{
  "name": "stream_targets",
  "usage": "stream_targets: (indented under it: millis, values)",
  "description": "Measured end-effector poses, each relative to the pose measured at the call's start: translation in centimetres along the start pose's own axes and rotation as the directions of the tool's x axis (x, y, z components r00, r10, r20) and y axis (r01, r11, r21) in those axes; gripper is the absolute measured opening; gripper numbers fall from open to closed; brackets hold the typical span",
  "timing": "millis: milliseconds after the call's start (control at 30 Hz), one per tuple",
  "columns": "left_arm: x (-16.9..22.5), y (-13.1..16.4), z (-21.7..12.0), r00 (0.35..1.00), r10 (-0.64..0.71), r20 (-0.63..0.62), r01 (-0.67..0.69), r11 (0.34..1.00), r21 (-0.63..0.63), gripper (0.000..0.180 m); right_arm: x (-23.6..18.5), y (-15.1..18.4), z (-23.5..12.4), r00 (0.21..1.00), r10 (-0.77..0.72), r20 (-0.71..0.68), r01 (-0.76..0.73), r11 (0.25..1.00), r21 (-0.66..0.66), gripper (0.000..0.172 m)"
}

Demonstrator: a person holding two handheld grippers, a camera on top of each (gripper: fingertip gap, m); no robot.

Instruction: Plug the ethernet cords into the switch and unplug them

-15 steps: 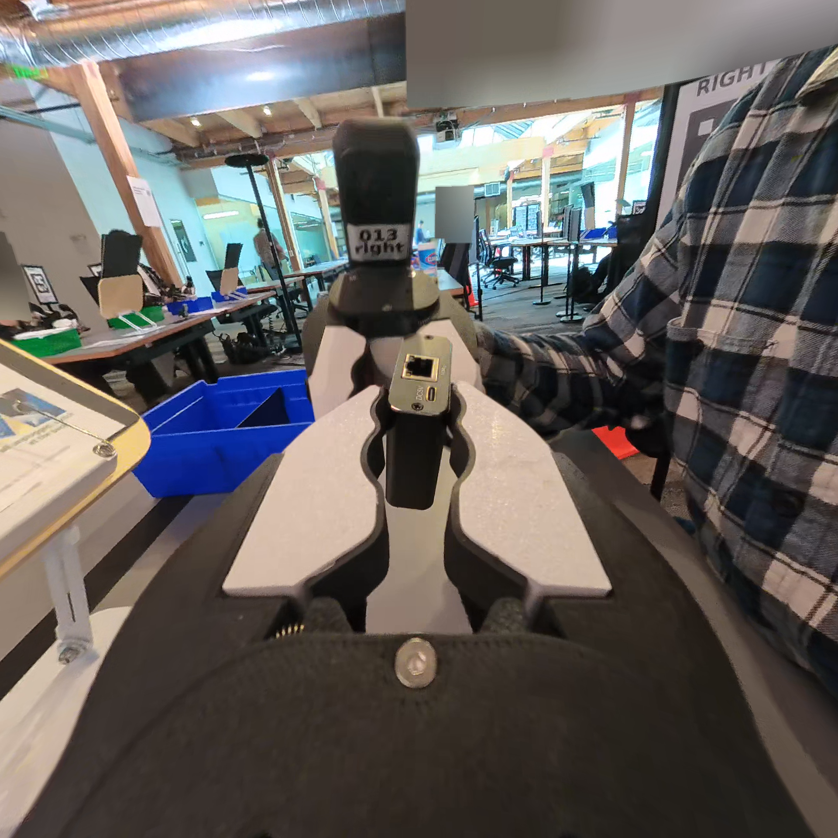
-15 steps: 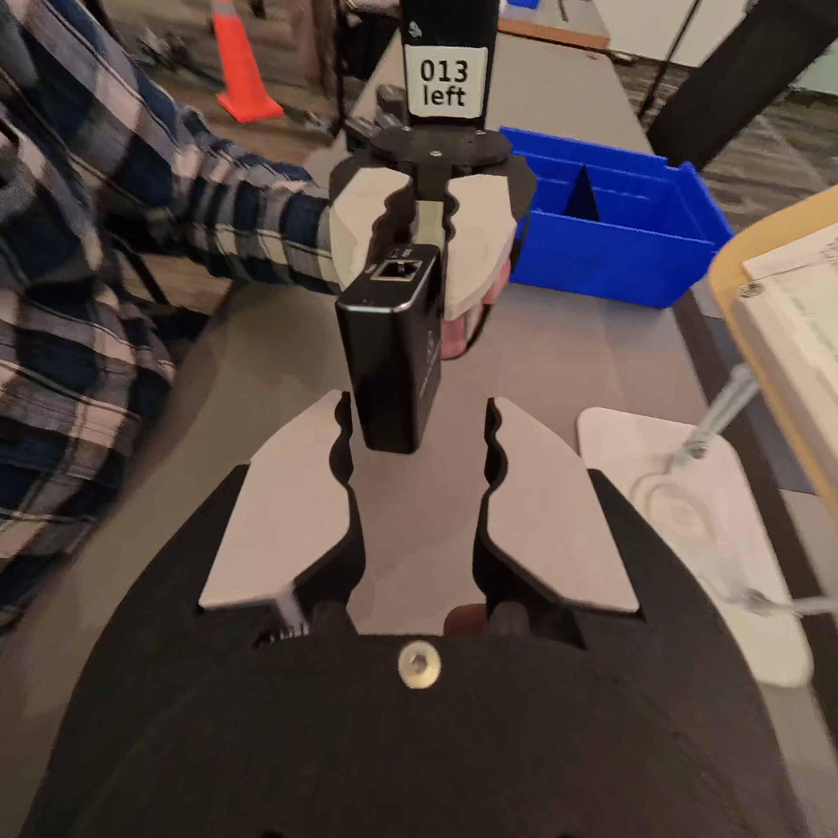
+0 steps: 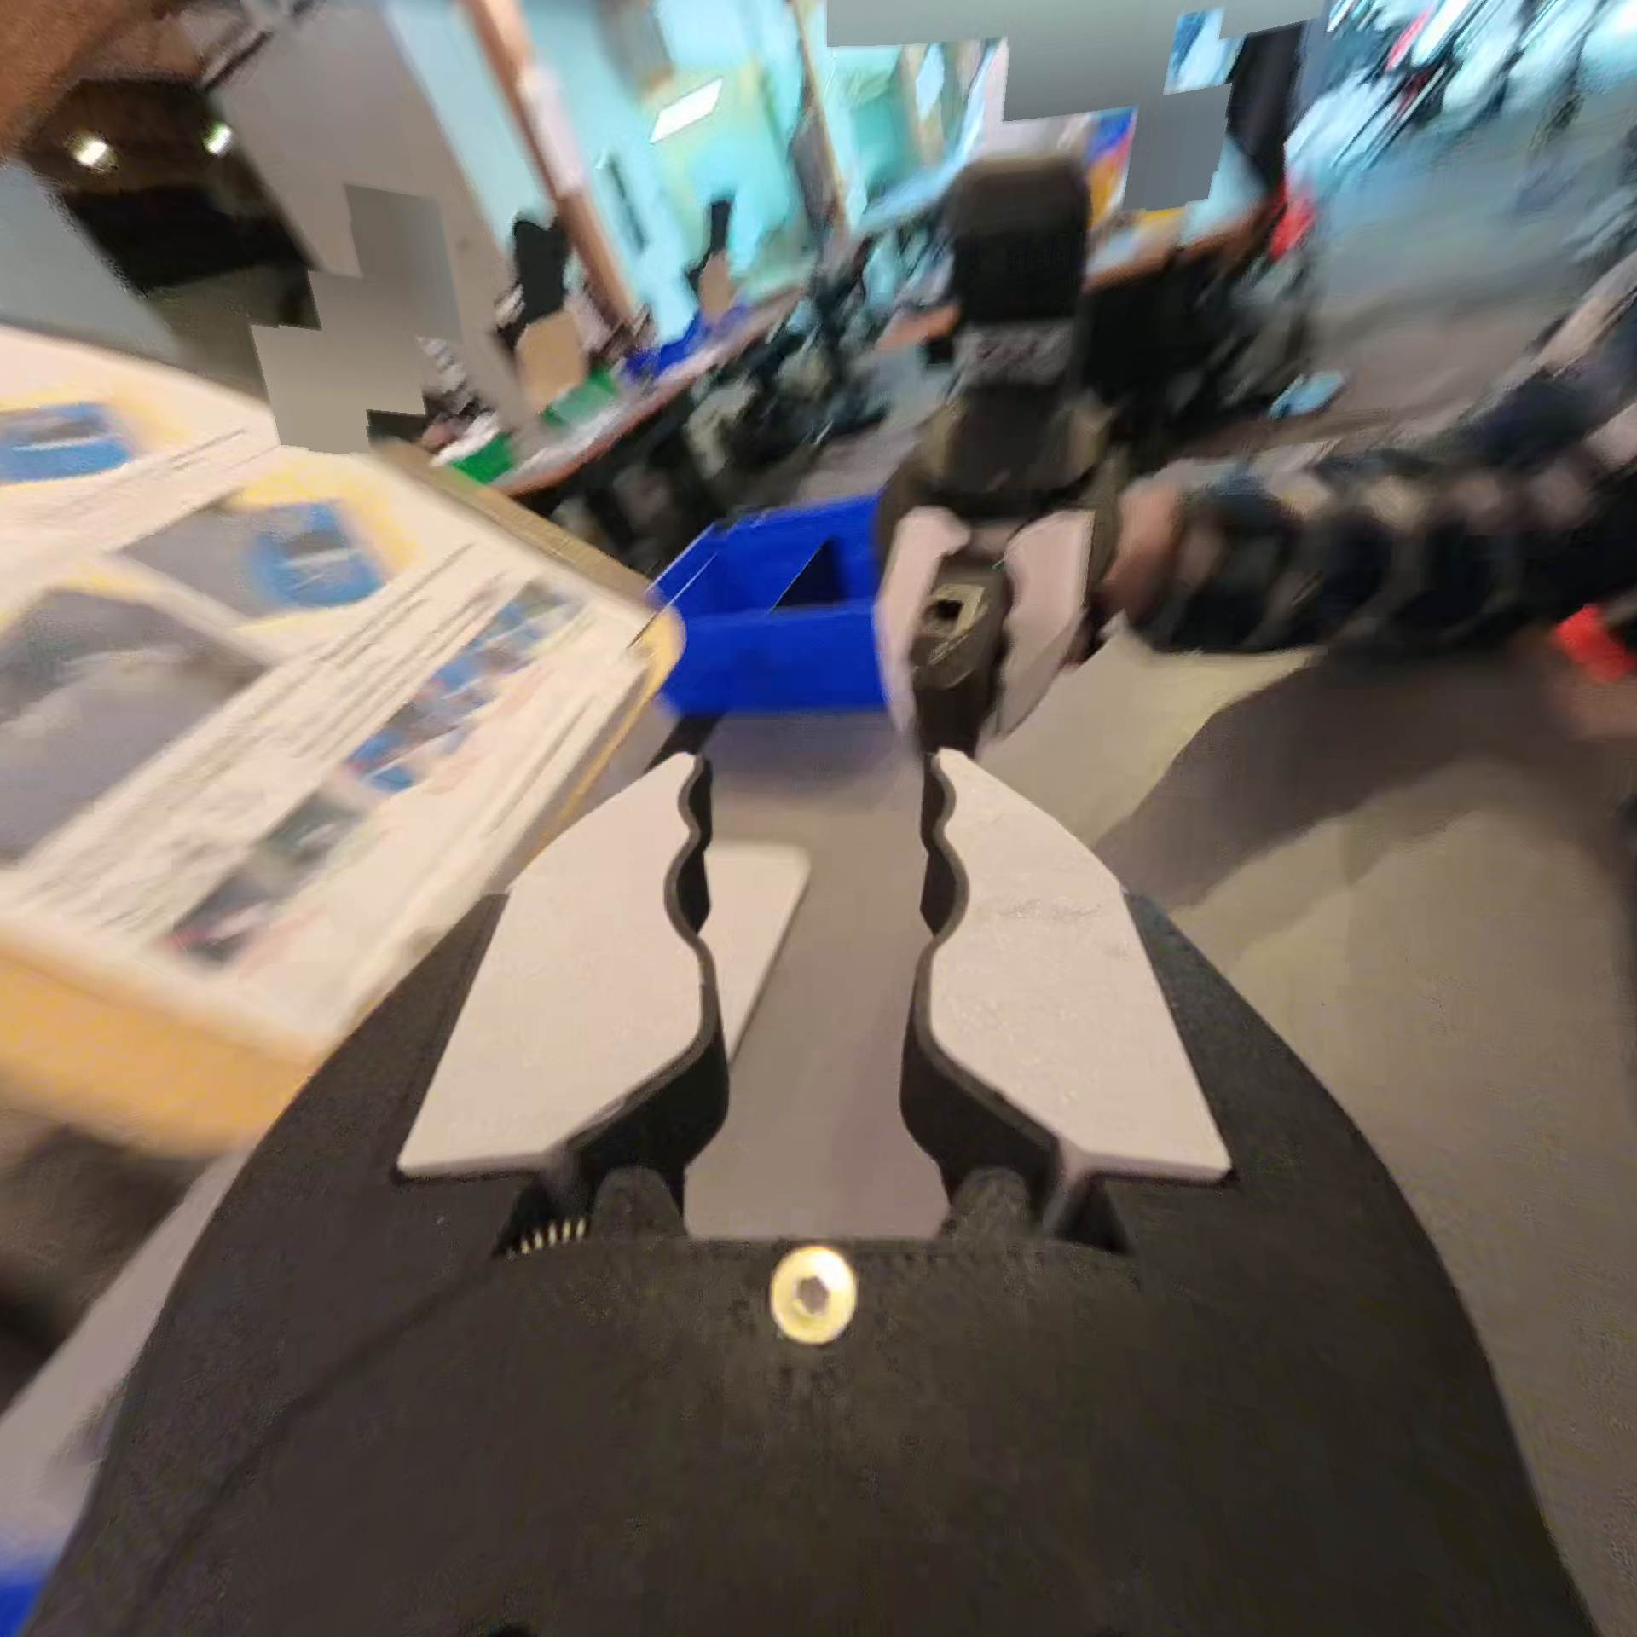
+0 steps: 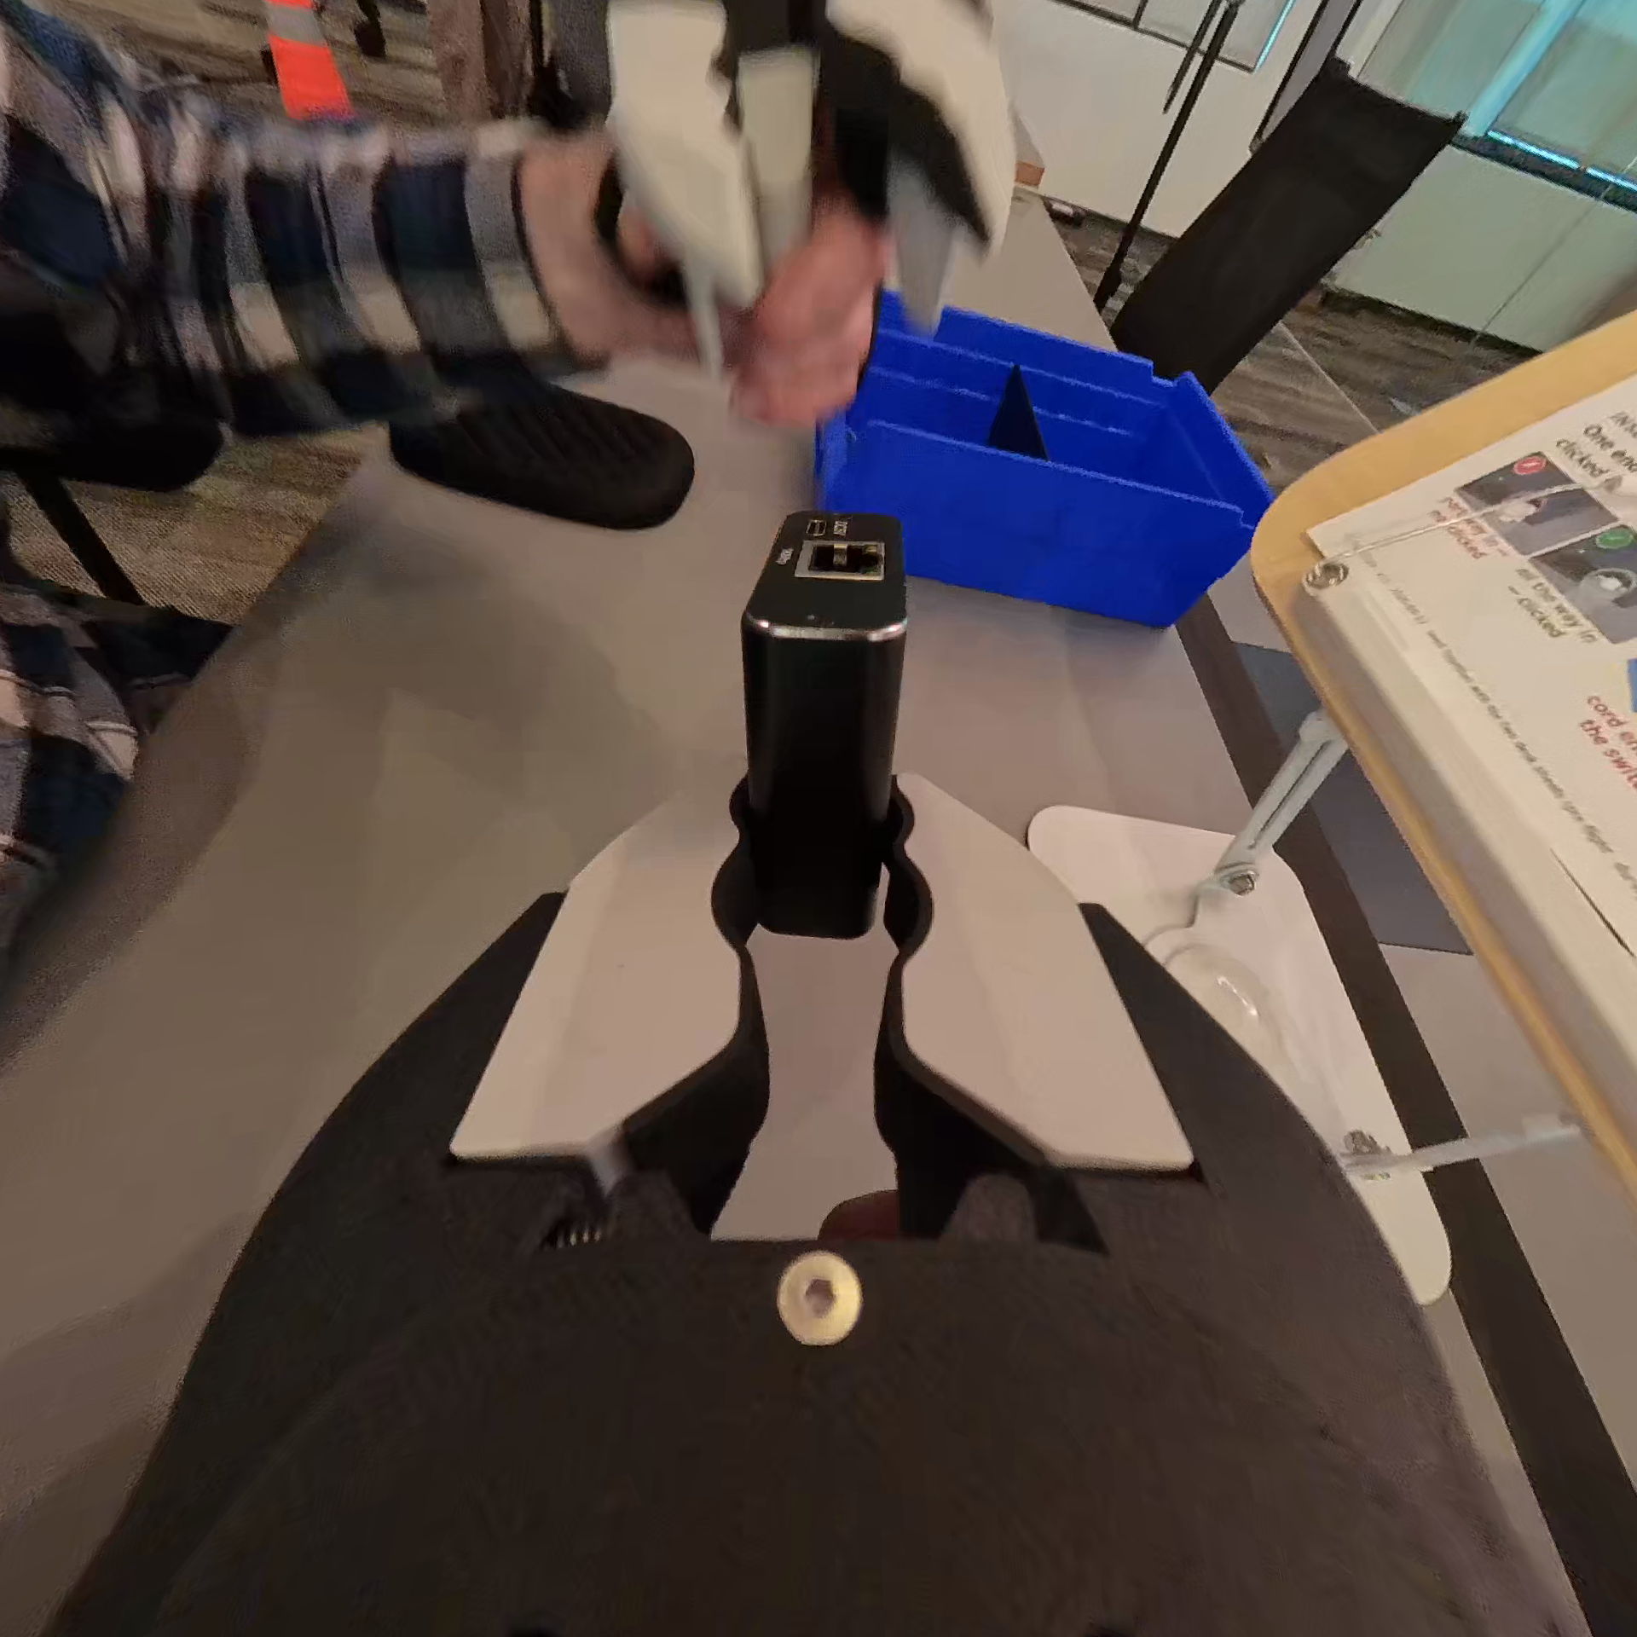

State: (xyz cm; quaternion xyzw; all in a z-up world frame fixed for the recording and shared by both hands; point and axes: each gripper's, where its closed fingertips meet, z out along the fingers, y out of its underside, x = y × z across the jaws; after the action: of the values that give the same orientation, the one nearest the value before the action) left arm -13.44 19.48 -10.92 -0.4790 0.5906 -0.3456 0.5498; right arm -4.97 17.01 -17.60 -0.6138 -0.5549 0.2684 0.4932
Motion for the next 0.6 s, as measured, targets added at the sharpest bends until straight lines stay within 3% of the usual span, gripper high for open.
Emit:
stream_targets:
  millis: [100,167,233,367,500,600]
  values:
    - [-5.8,4.8,-7.3,0.988,0.118,0.098,-0.072,0.92,-0.384,0.035,0.6,1.9,0.7,1.0,0.005,-0.023,-0.006,0.999,-0.037,0.025]
    - [-9.1,9.0,-12.2,0.98,0.156,0.123,-0.049,0.79,-0.611,0.033,0.8,3.0,1.4,0.999,0.016,-0.03,-0.018,0.999,-0.043,0.025]
    - [-10.3,13.2,-16.0,0.992,0.076,0.104,0.03,0.648,-0.761,0.032,1.1,4.0,2.1,0.999,0.019,-0.039,-0.021,0.998,-0.058,0.025]
    - [-10.6,19.9,-19.8,0.997,-0.018,0.075,0.075,0.44,-0.895,0.028,1.1,5.5,3.0,0.999,0.02,-0.043,-0.024,0.995,-0.092,0.025]
    - [-9.7,25.1,-21.2,0.993,-0.108,0.055,0.084,0.292,-0.953,0.028,1.0,6.0,3.6,0.999,0.025,-0.034,-0.028,0.995,-0.098,0.025]
    - [-9.5,27.7,-21.8,0.987,-0.153,0.05,0.085,0.228,-0.97,0.026,1.0,6.3,3.7,0.999,0.026,-0.031,-0.029,0.994,-0.105,0.025]
